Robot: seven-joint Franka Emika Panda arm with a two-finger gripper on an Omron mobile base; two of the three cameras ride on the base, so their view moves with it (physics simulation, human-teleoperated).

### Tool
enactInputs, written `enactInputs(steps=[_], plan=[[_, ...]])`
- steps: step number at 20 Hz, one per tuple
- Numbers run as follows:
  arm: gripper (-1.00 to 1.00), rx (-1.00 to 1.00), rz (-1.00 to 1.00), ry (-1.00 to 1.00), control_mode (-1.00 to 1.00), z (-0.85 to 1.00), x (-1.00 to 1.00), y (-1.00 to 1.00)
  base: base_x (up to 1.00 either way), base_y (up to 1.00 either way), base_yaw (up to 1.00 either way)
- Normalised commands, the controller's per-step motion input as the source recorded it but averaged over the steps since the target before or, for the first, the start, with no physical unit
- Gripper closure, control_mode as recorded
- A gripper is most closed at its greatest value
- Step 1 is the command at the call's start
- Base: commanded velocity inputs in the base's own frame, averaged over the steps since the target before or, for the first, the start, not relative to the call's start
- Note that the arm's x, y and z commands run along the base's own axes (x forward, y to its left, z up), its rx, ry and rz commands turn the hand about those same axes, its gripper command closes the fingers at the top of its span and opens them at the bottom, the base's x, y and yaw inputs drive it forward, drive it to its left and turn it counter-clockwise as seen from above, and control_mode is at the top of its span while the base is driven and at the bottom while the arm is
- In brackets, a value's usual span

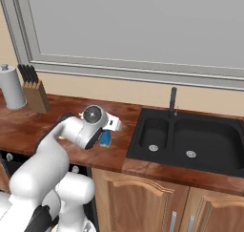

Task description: Gather the eggs and milk located in the vicinity of the sink area and place them right next to the bowl.

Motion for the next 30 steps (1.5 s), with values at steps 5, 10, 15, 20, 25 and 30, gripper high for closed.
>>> enactInputs(steps=[5,10,15,20,25,30], plan=[[1.00,0.00,0.01,0.00,-1.00,-0.12,0.00,0.00,0.00,0.00,0.00],[1.00,0.00,0.01,0.00,-1.00,-0.14,0.02,0.00,0.00,0.00,0.00],[1.00,0.00,0.01,0.00,-1.00,-0.16,0.06,0.00,0.00,0.00,0.00],[1.00,0.00,0.00,0.00,-1.00,-0.18,0.07,0.01,0.00,0.00,0.00],[1.00,0.00,0.00,0.00,-1.00,-0.18,0.08,0.01,0.00,0.00,0.00],[1.00,0.00,0.00,0.00,-1.00,-0.23,0.09,0.04,0.00,0.00,0.00]])
